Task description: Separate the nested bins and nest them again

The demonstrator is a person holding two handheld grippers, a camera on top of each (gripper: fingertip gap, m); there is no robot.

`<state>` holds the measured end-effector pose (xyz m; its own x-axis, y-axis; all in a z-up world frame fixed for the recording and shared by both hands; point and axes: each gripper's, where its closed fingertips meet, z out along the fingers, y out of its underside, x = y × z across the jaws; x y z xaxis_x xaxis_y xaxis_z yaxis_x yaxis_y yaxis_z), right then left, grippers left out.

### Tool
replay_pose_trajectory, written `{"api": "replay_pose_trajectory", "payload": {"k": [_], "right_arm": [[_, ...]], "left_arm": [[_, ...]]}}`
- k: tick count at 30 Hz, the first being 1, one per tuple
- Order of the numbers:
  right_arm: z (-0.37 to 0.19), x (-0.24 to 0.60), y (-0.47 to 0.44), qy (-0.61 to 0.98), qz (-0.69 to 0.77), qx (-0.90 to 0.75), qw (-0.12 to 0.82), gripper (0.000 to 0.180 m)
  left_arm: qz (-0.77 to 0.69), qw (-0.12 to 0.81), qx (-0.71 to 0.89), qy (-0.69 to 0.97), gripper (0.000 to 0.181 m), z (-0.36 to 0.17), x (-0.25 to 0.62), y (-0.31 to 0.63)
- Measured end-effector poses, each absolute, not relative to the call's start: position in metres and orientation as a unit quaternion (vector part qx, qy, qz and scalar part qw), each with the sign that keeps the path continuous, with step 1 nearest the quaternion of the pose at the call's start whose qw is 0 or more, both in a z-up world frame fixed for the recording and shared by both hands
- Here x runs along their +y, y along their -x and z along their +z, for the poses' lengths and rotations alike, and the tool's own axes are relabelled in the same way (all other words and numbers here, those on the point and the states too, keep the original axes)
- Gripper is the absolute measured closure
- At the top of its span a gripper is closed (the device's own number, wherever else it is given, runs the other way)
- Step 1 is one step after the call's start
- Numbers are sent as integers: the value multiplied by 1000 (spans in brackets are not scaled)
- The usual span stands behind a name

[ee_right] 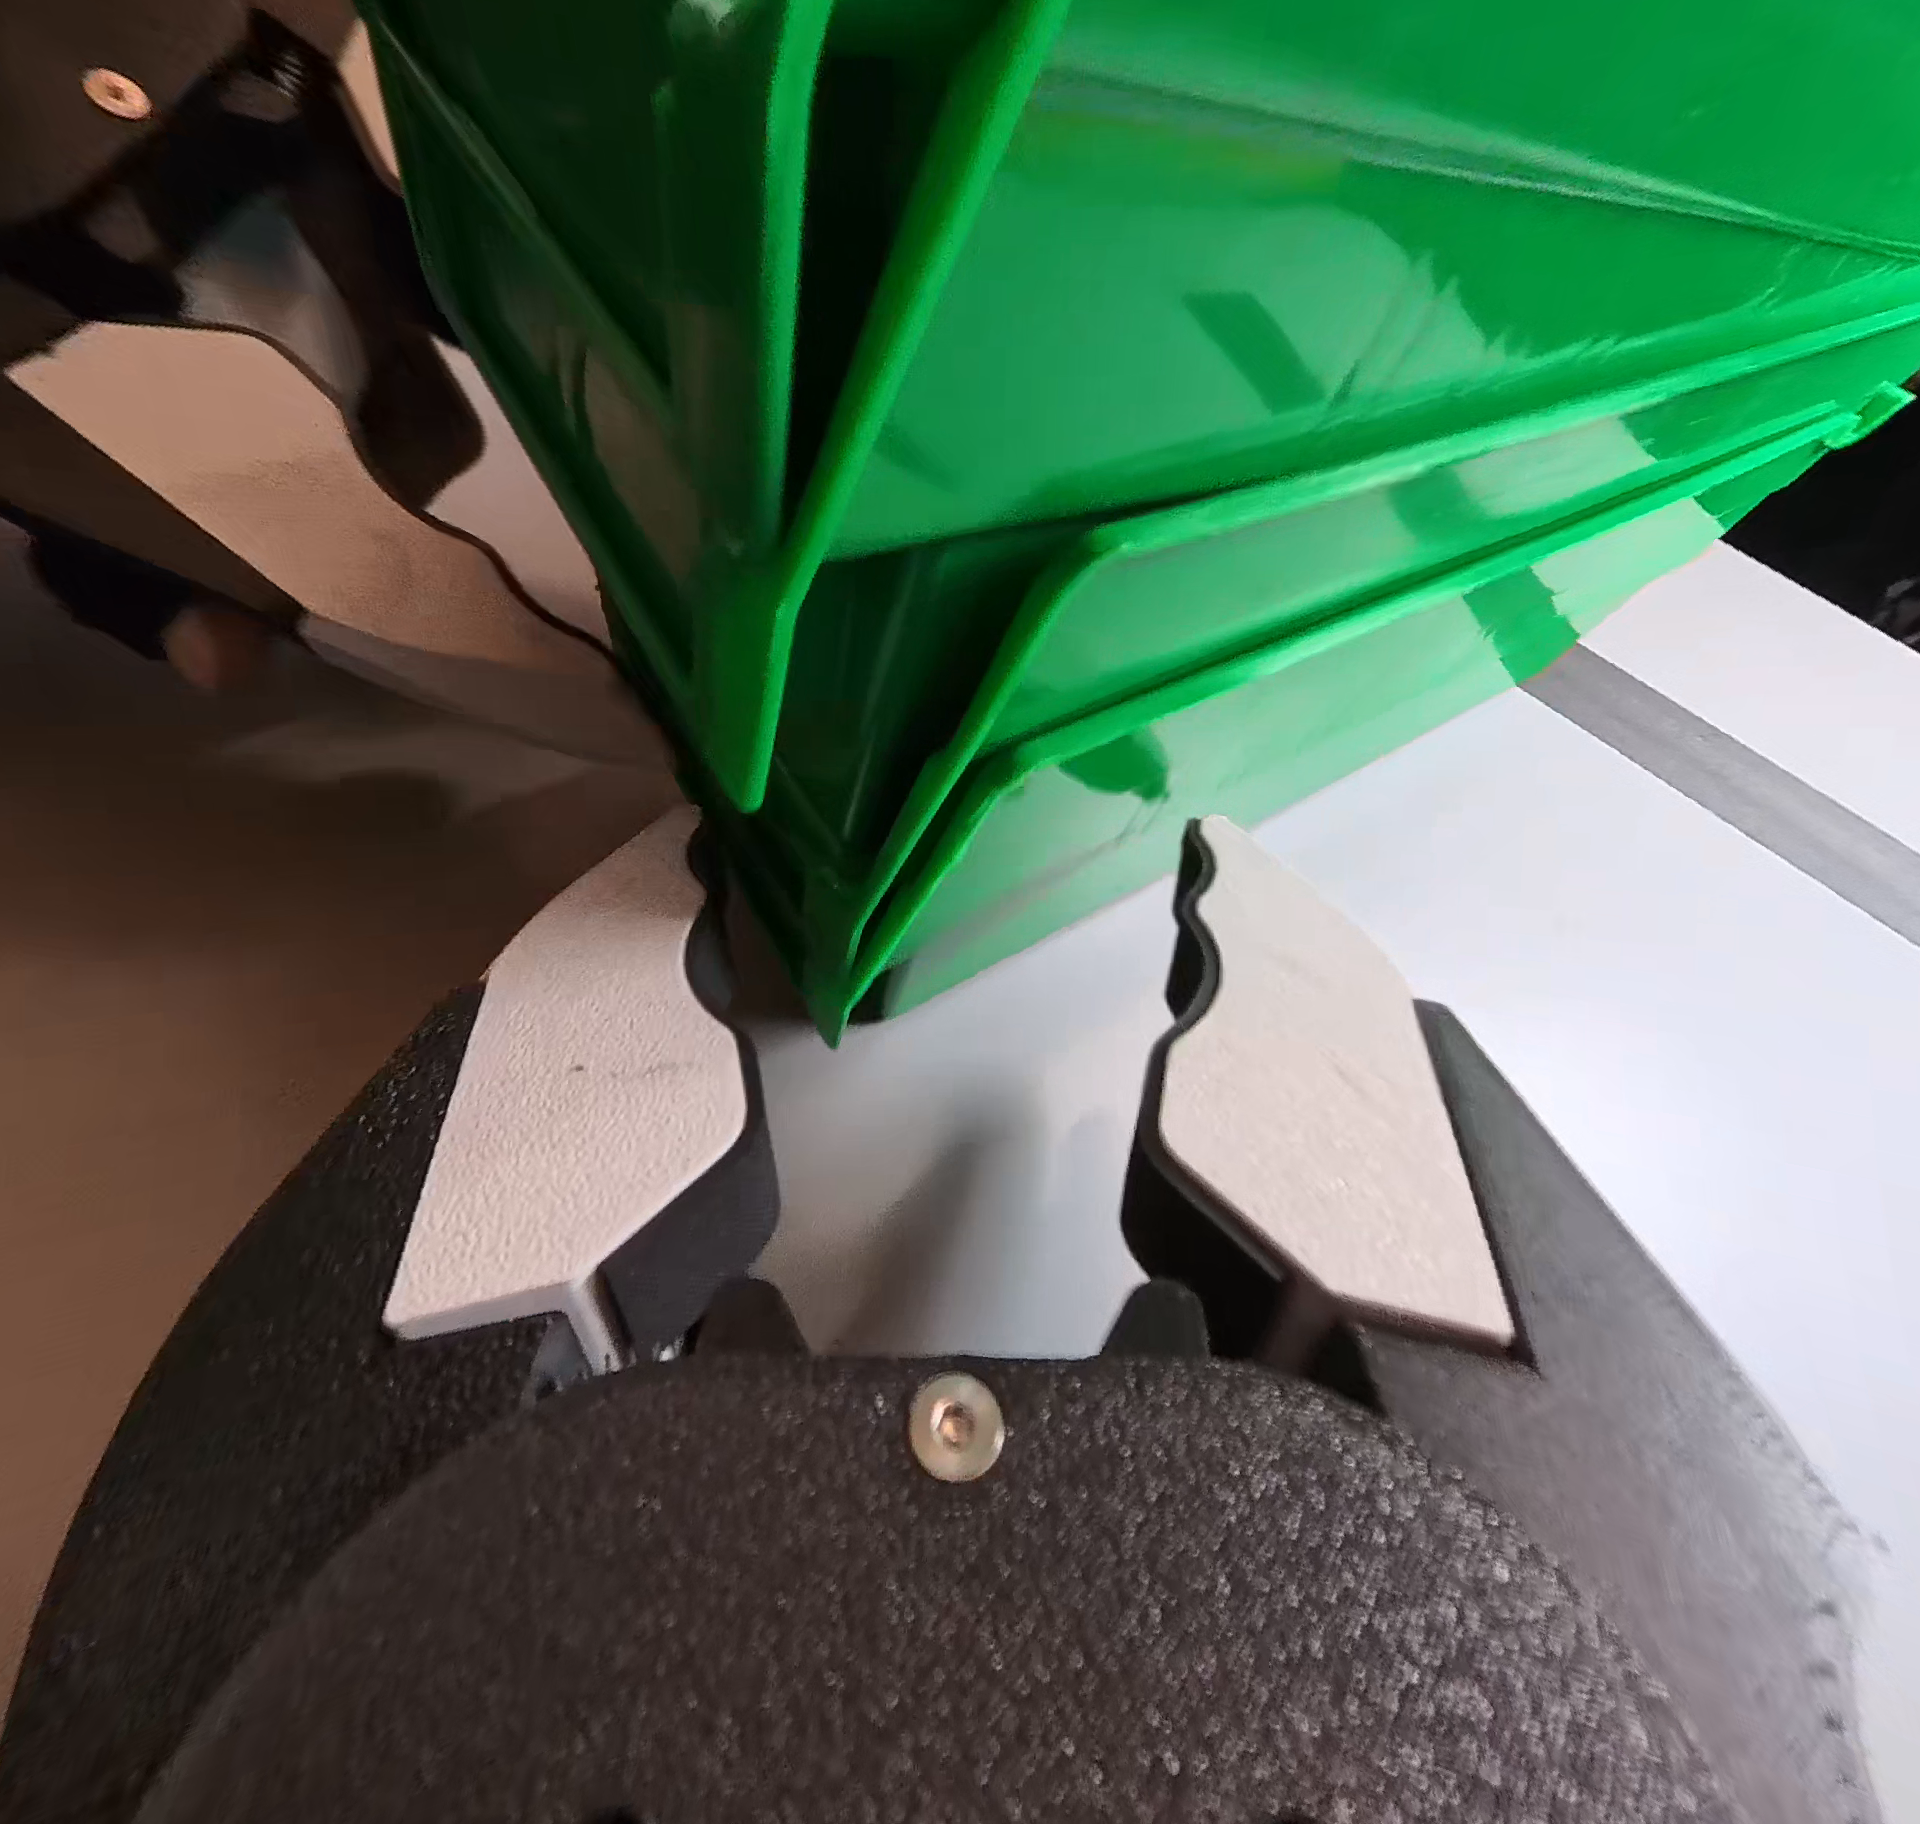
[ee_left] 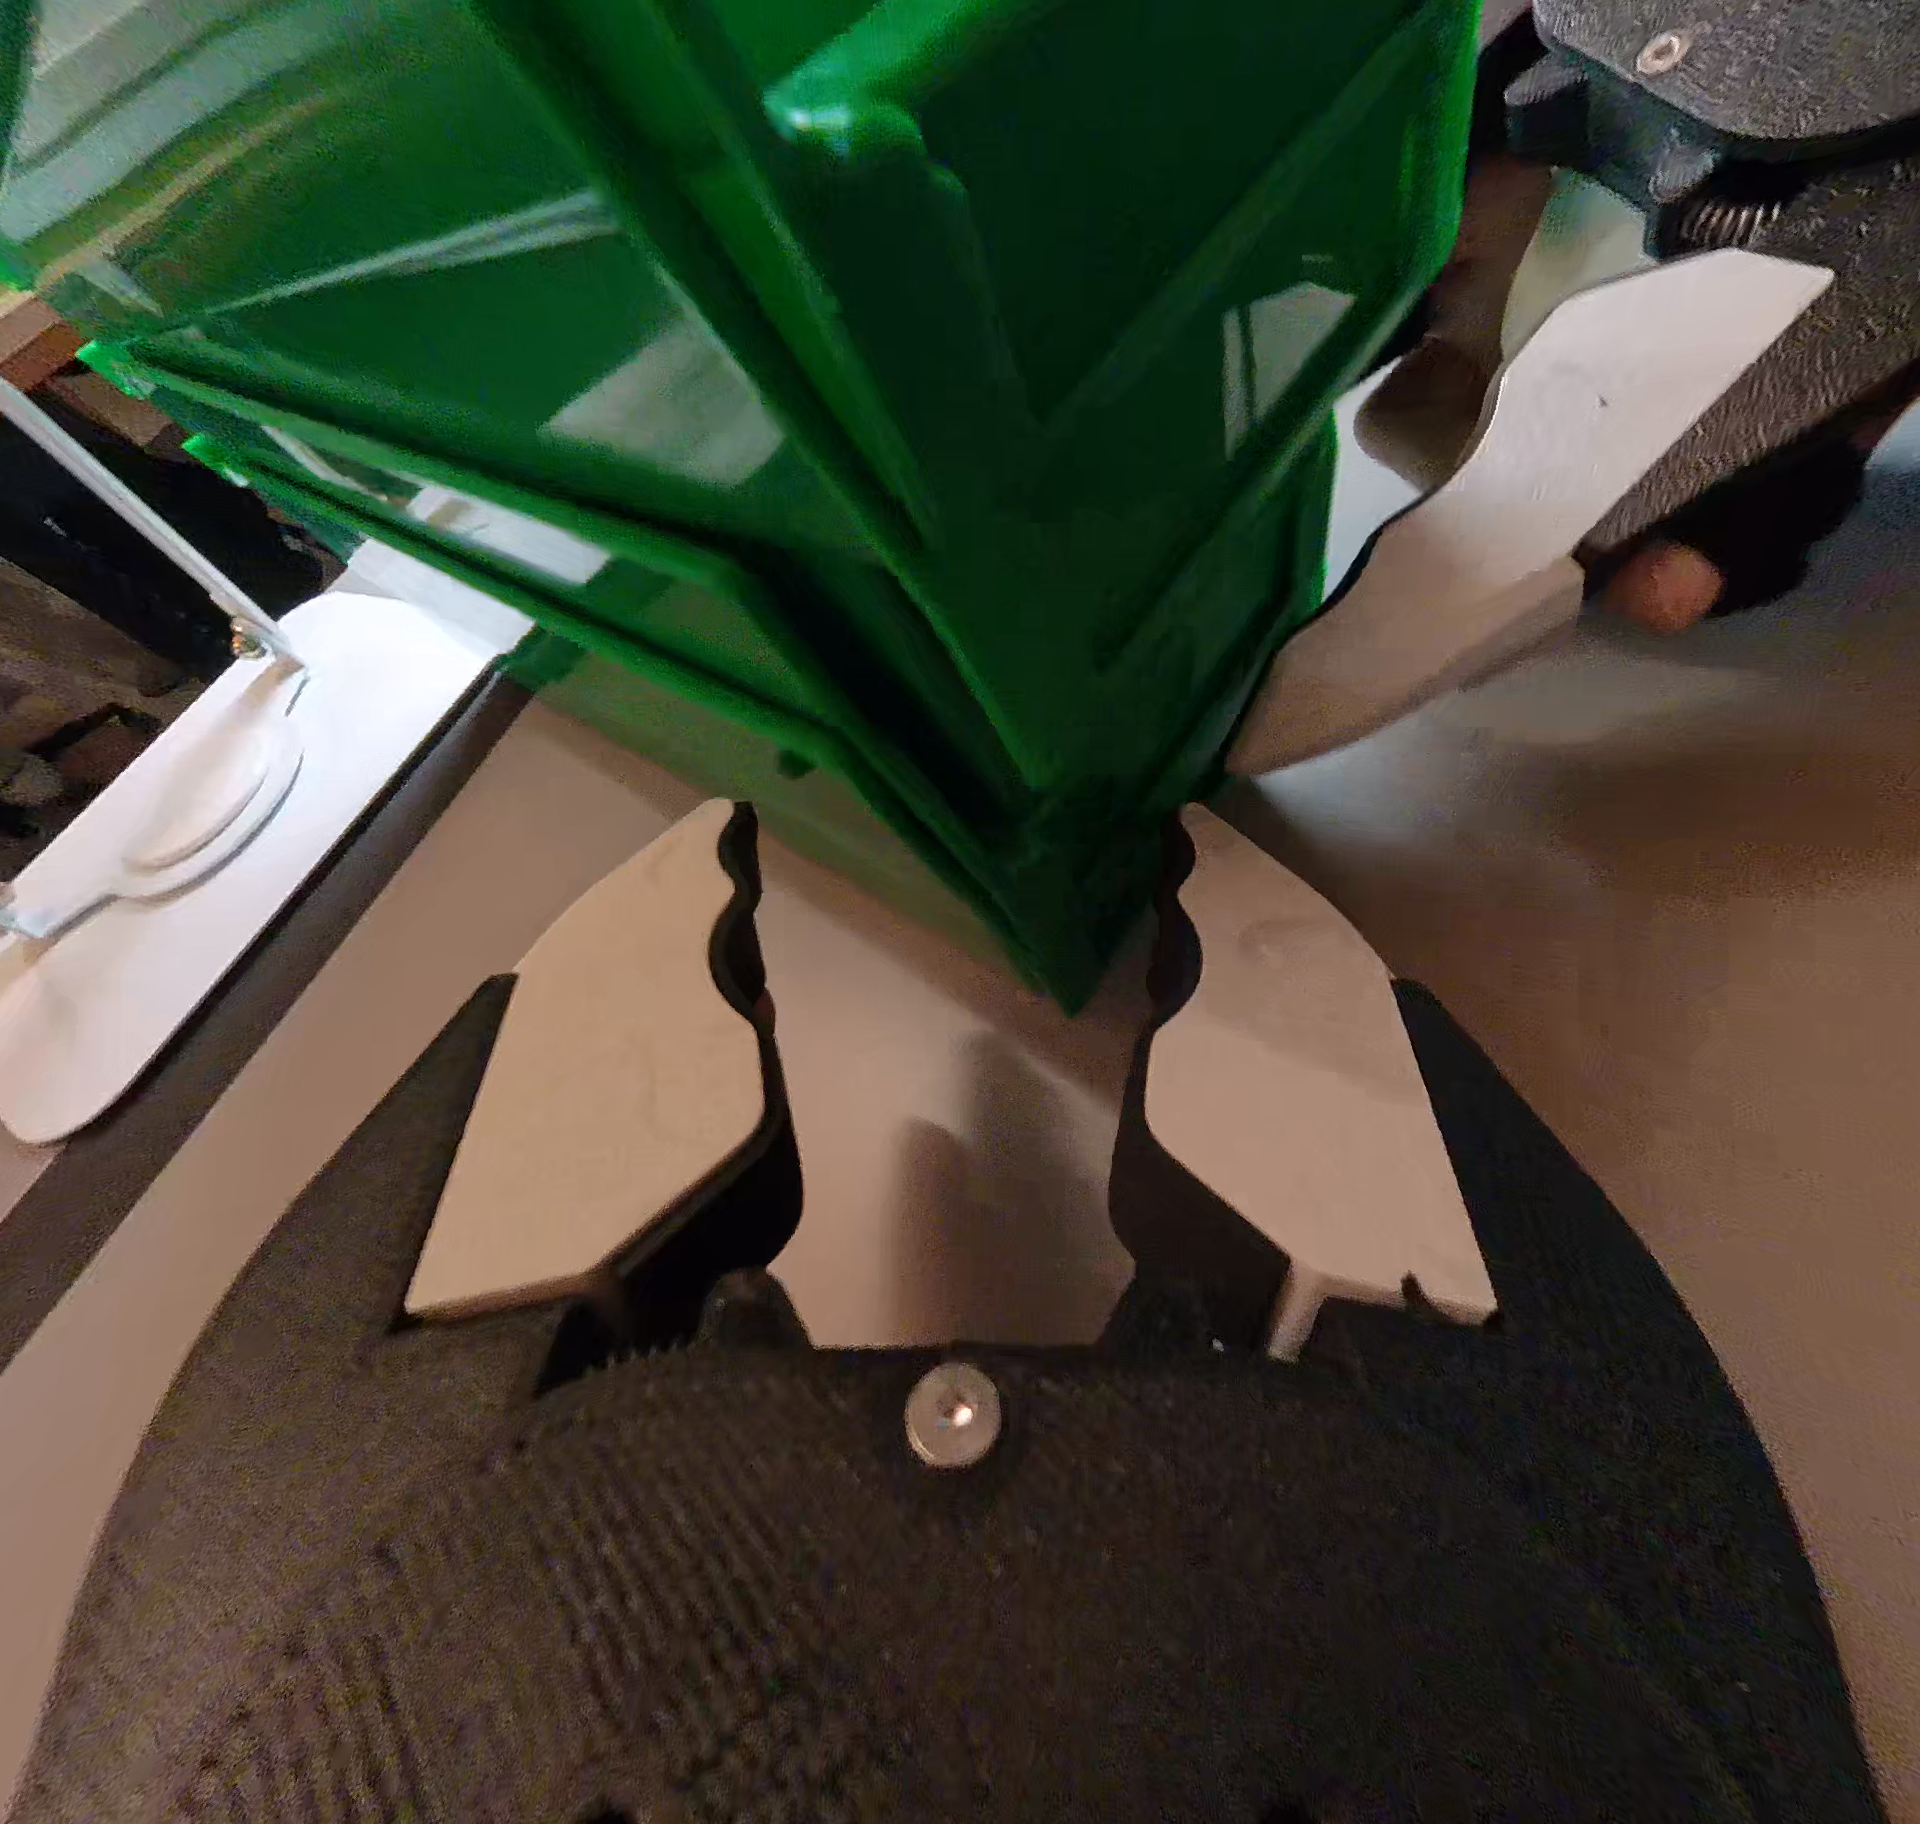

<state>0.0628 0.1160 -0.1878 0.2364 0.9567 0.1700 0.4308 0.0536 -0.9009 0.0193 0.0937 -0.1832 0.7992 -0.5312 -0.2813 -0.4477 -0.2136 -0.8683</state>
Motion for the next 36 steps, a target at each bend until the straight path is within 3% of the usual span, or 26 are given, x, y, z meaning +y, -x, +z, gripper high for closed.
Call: {"api": "replay_pose_trajectory", "payload": {"k": [16,20,24,29,32,34,36], "right_arm": [[-188,44,-11,547,318,-634,444,101],[-187,49,0,565,279,-627,457,111],[-170,33,-16,547,333,-625,447,103],[-119,32,-33,527,399,-579,477,99],[-94,35,-31,519,427,-548,498,110],[-96,41,-25,521,396,-551,518,132],[-95,38,-23,499,388,-544,552,143]], "left_arm": [[33,511,299,805,119,-183,9,24],[24,539,282,793,124,-183,13,39],[-42,540,289,789,109,-168,2,30],[-72,603,261,750,106,-123,-5,33],[-77,614,239,748,109,-114,0,31],[-32,623,239,744,124,-115,5,34],[-7,634,260,728,132,-114,4,29]]}}
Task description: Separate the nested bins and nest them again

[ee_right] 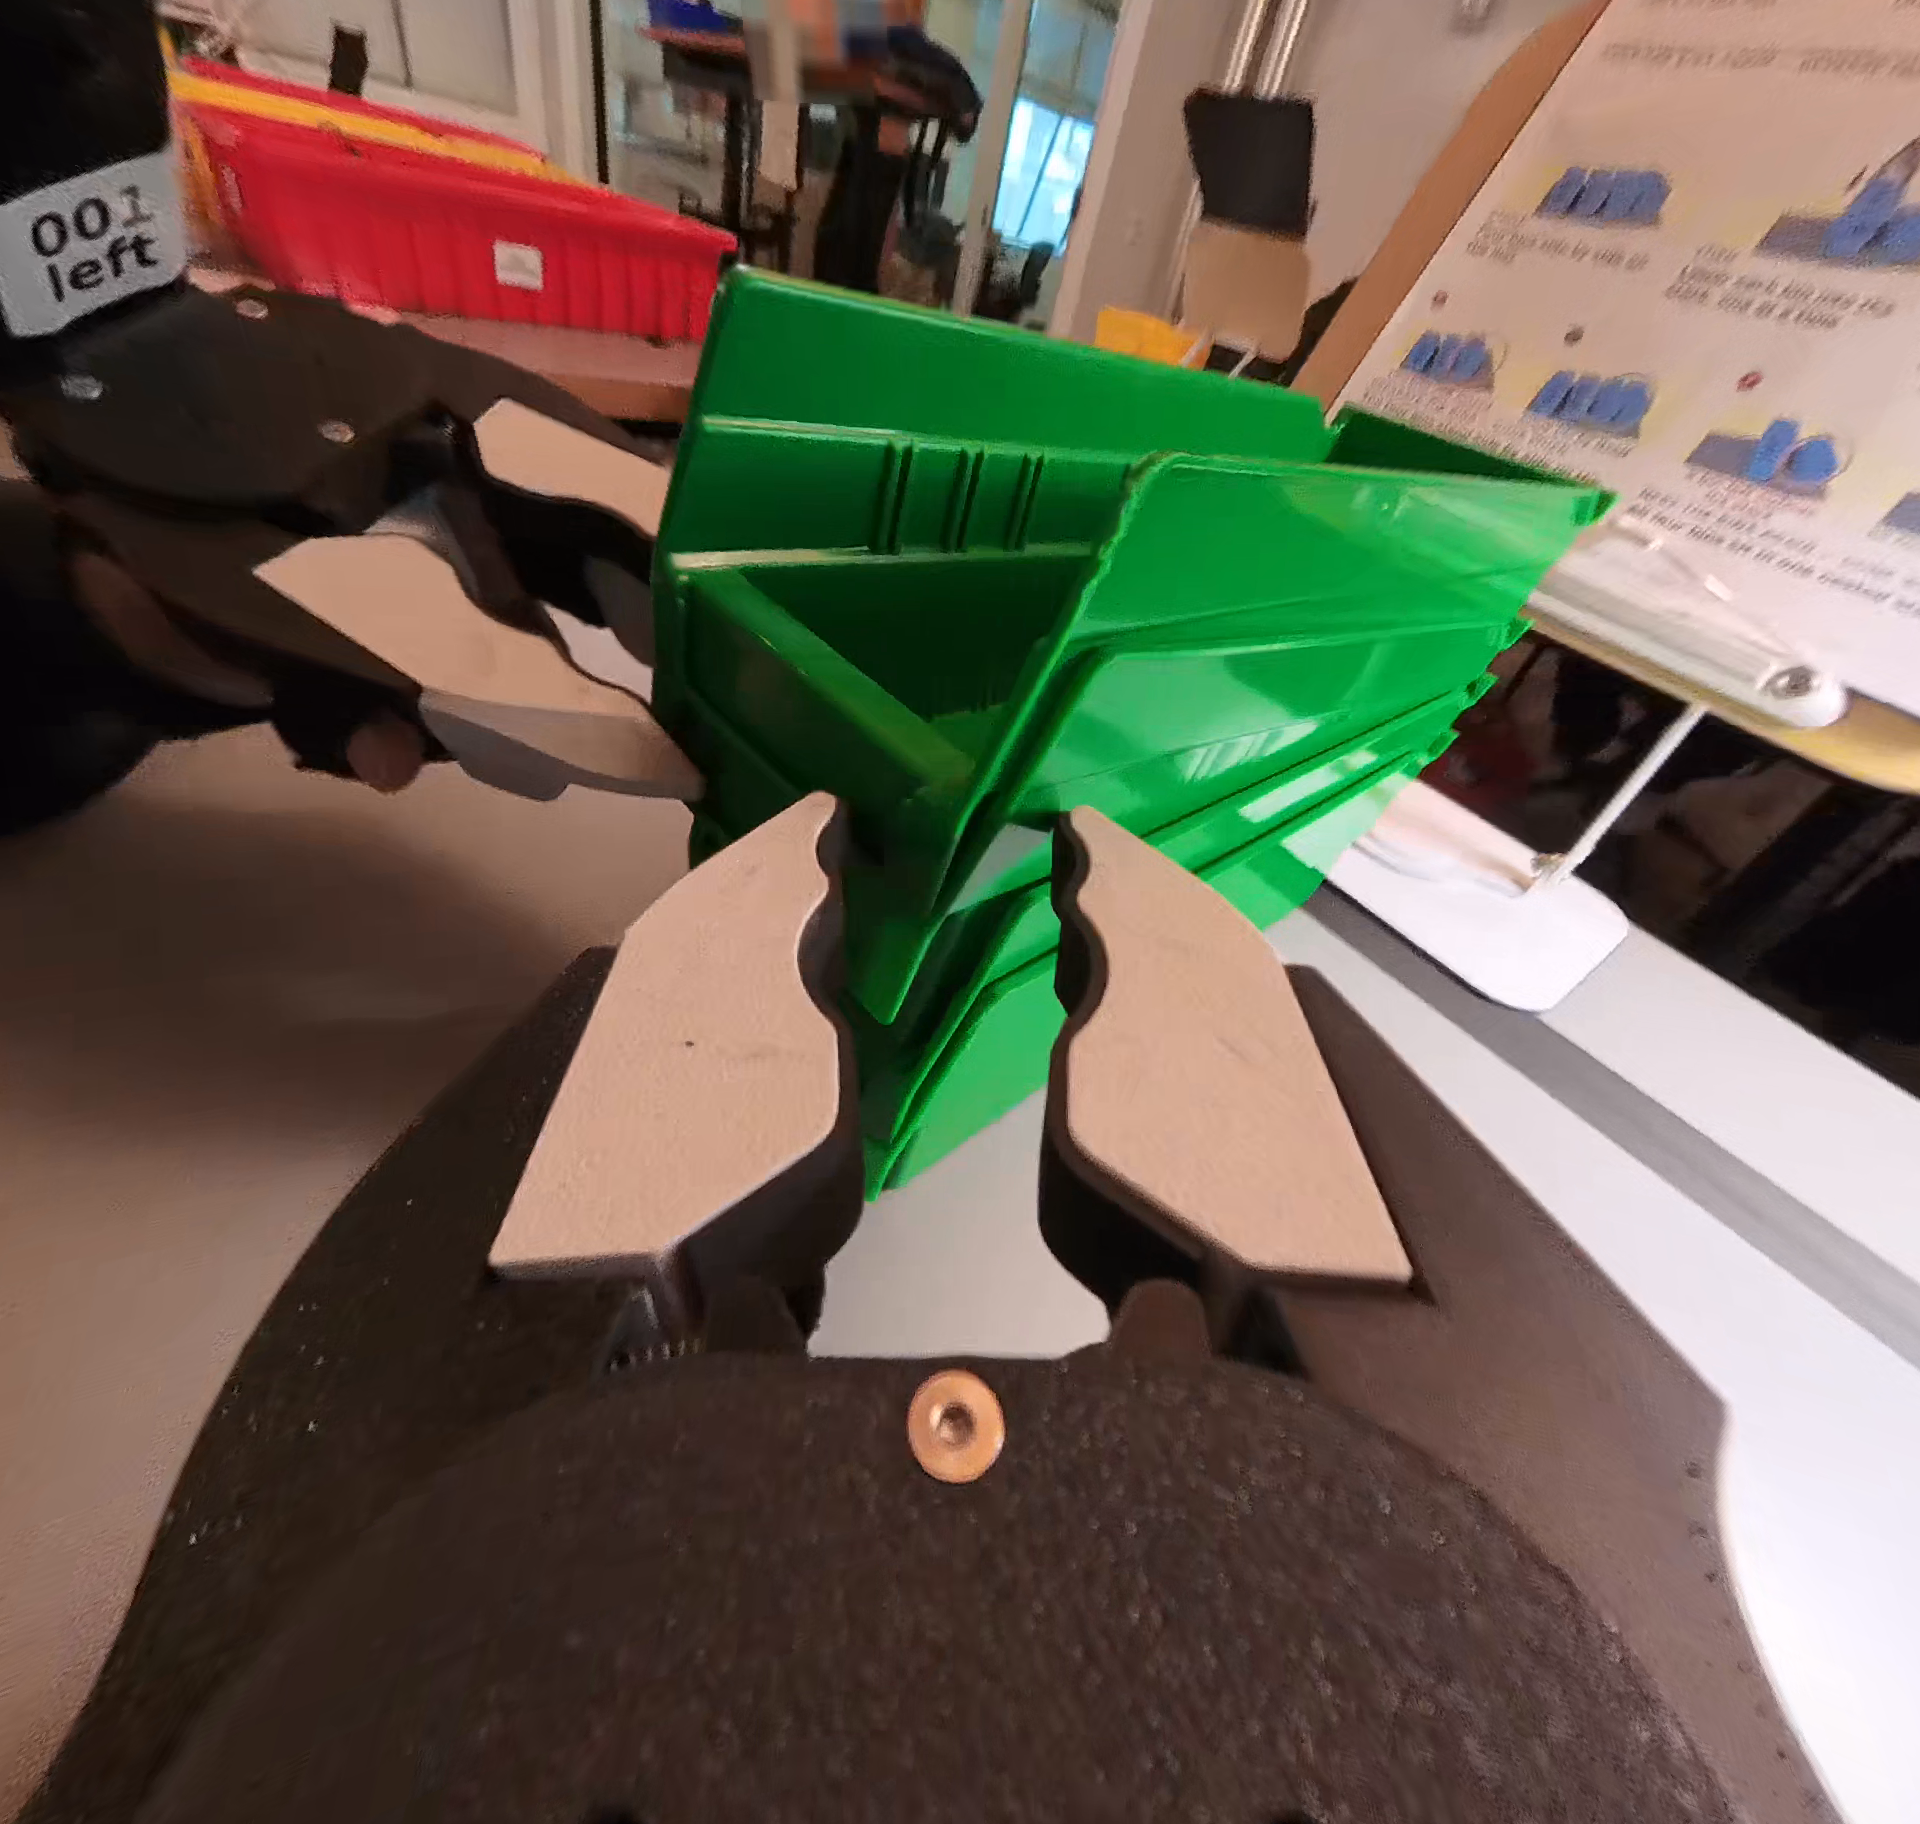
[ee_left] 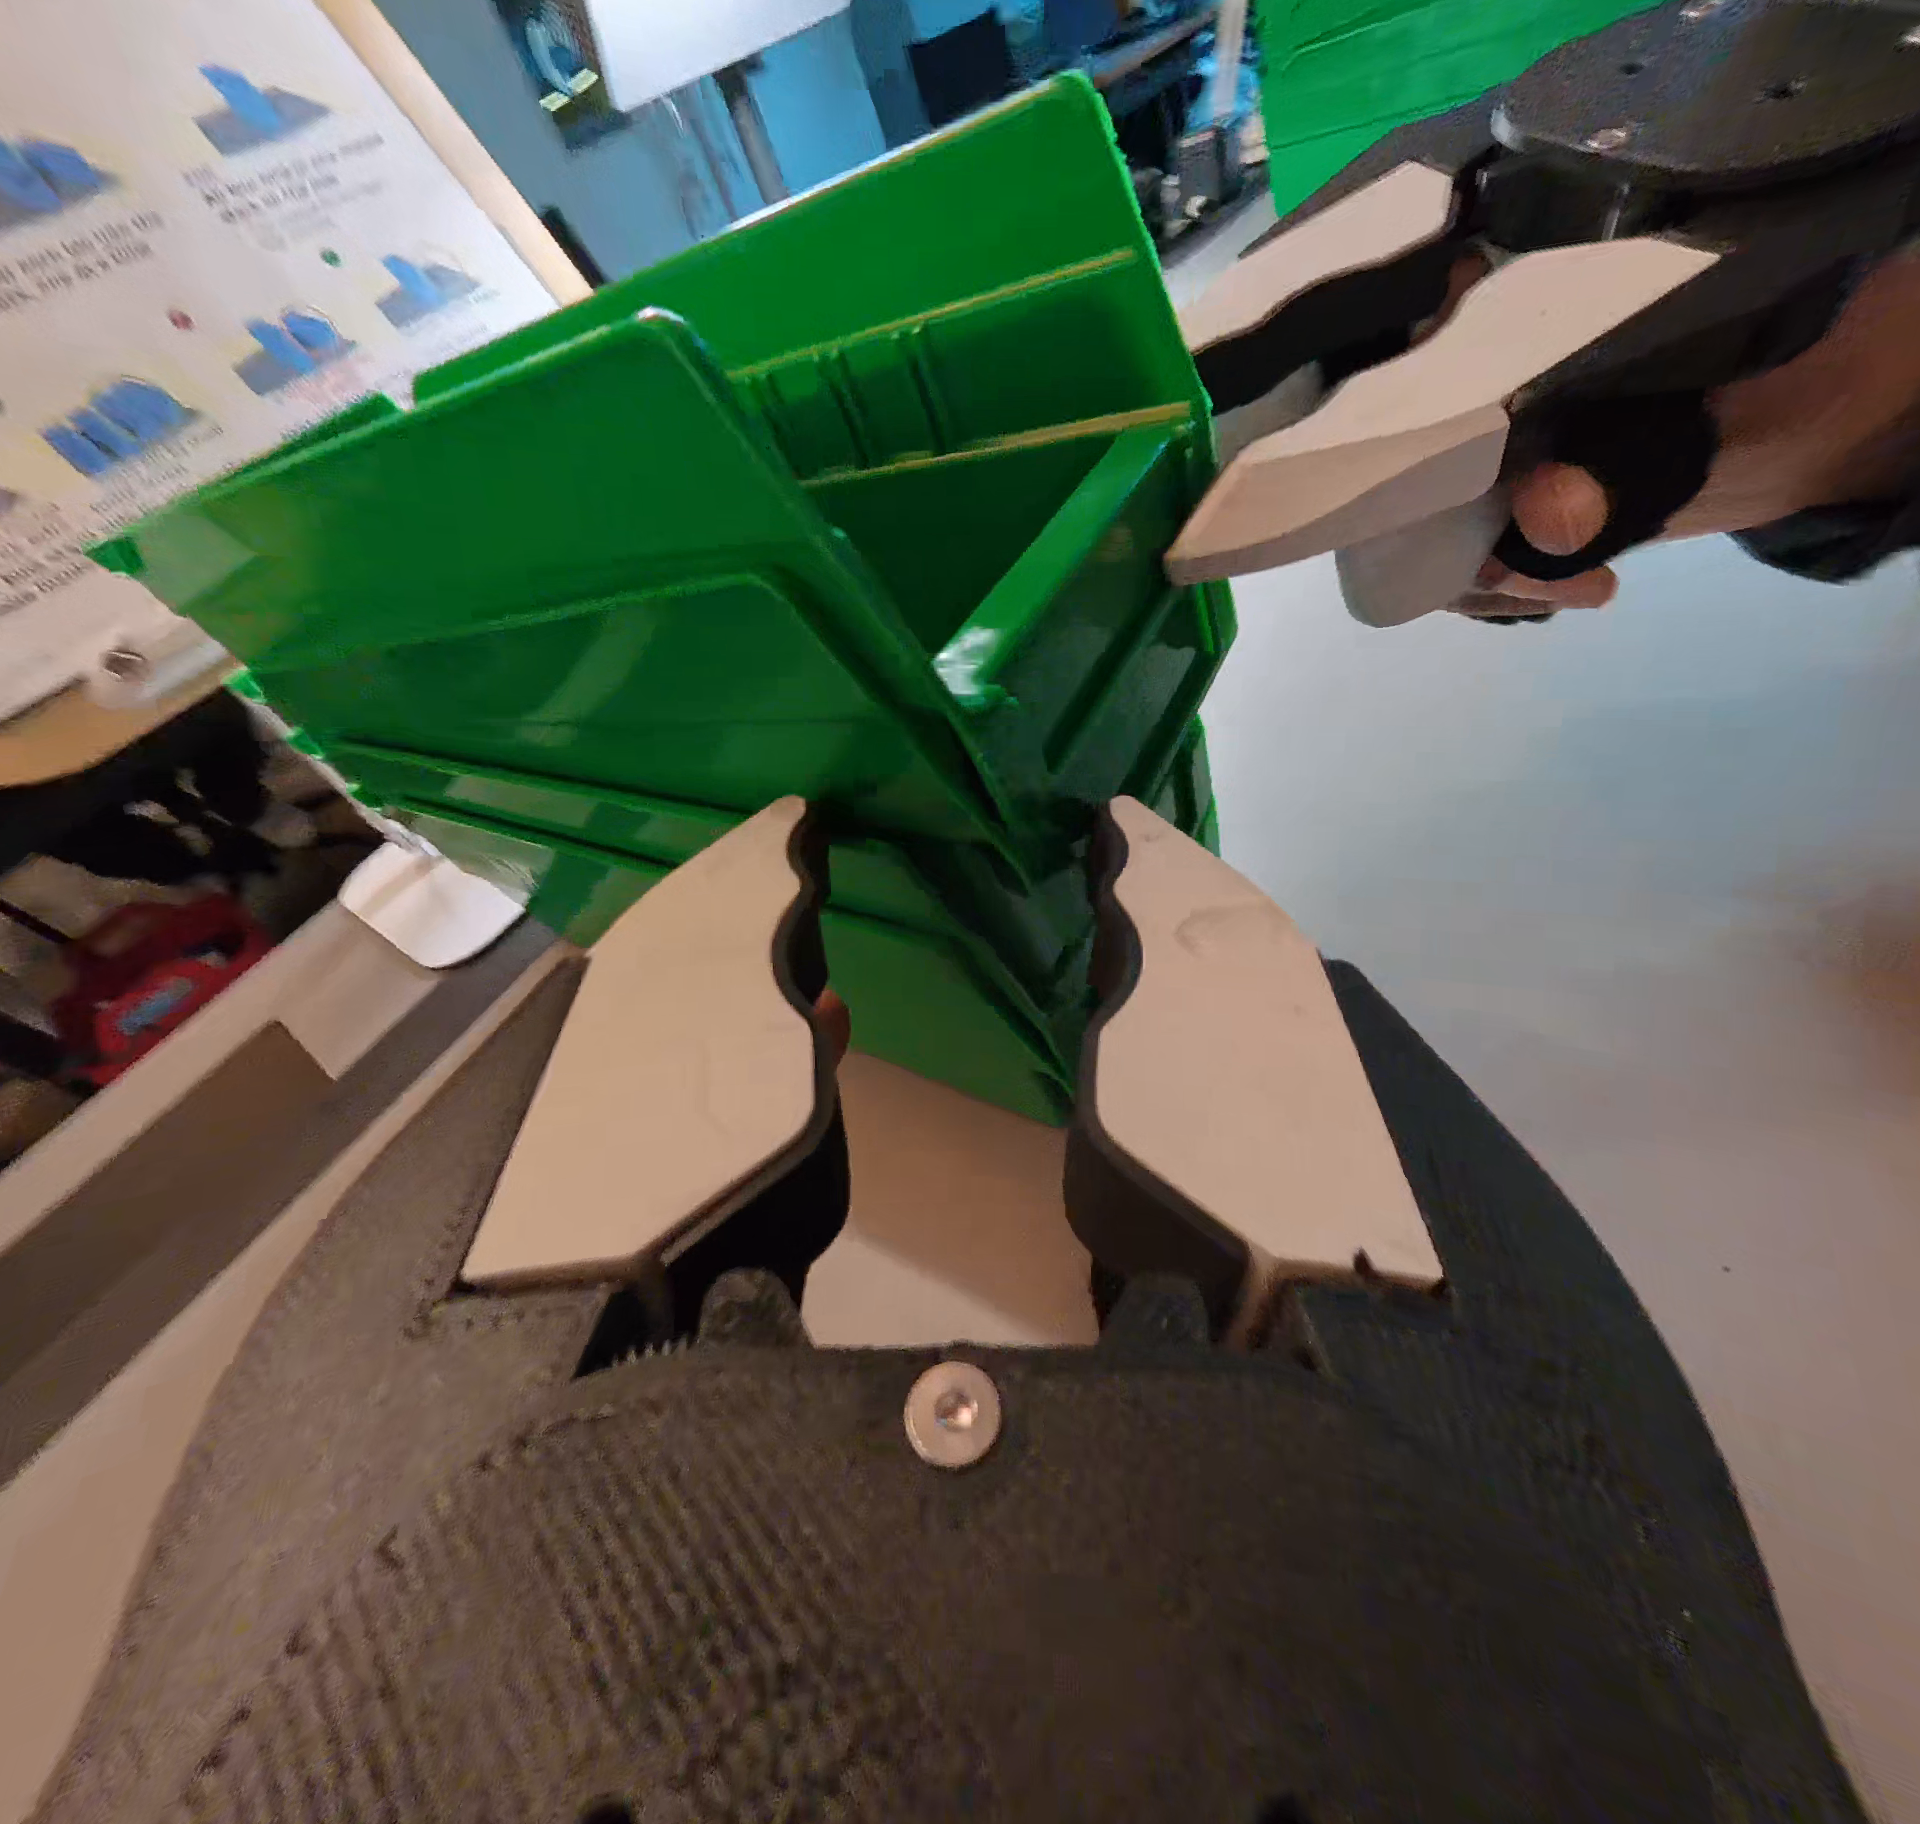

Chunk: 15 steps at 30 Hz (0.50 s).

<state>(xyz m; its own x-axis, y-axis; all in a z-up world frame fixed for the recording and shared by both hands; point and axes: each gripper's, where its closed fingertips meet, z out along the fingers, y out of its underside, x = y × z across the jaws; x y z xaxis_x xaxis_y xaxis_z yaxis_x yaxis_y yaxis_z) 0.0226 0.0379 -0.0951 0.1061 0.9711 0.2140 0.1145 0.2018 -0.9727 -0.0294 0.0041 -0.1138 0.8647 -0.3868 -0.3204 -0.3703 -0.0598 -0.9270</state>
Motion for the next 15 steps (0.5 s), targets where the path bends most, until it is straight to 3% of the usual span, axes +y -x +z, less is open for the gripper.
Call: {"api": "replay_pose_trajectory", "payload": {"k": [10,15], "right_arm": [[-94,36,-27,445,364,-538,617,151],[-93,36,-33,443,295,-585,612,158]], "left_arm": [[133,682,308,650,146,-113,-4,27],[127,675,315,655,149,-112,-6,26]]}}
